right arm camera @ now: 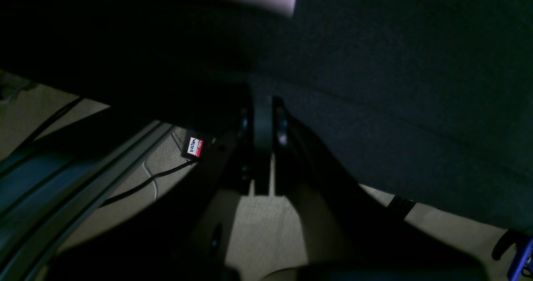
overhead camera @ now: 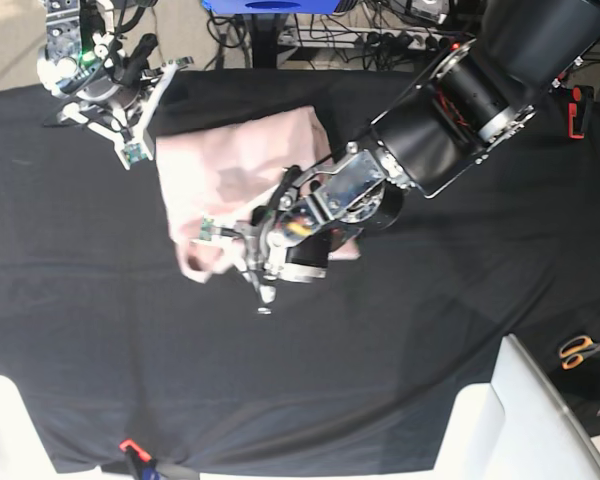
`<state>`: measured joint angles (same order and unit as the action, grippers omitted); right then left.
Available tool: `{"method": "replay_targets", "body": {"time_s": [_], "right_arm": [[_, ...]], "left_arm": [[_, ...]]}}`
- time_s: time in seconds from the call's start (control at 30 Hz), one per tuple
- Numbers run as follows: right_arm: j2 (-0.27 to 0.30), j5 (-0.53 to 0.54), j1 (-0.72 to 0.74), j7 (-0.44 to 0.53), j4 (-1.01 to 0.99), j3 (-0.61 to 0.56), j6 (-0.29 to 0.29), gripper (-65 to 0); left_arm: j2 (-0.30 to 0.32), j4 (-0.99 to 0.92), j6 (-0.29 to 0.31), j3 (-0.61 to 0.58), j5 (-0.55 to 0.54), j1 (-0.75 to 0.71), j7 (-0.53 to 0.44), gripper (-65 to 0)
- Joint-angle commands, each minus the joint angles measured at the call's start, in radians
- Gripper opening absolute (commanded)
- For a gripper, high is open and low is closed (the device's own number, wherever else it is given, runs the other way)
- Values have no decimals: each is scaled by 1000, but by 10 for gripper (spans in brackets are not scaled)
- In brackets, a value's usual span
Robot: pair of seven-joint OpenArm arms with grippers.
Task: Fold the T-shirt properly
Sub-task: 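Grasp the bundle edge with the left gripper and tuck it under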
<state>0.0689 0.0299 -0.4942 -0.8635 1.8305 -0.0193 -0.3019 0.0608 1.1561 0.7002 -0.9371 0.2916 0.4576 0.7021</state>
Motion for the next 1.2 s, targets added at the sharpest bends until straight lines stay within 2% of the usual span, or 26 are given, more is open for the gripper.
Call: {"method": "replay_targets", "body": {"time_s": [0.0,0.17,0.37,0.53,0.73,0.9,1.17], "right_arm": [[4,2,-1,7,13,3,4,-650],[4,2,1,8,13,3,4,-650],[7,2,15,8,-10,5,4,-650],[7,2,21,11,-58,5,4,-650],[6,2,29,11,-56,5,4,-650],[6,2,32,11,-56,5,4,-650],[10,2,33,11,-56,5,4,-650]], "left_arm": [[-17,14,-2,5,7,28,-28,-650],[-25,-8,-2,2,10,30,-115,-650],[-40,-144,-2,-99,1,65,-207,-650],[-66,-179,-2,-50,8,68,-247,-650],[-78,-216,-2,-56,10,111,-315,-650],[-115,-279,-2,-56,10,129,-330,-650],[-106,-285,-2,-46,8,157,-322,-650]]}}
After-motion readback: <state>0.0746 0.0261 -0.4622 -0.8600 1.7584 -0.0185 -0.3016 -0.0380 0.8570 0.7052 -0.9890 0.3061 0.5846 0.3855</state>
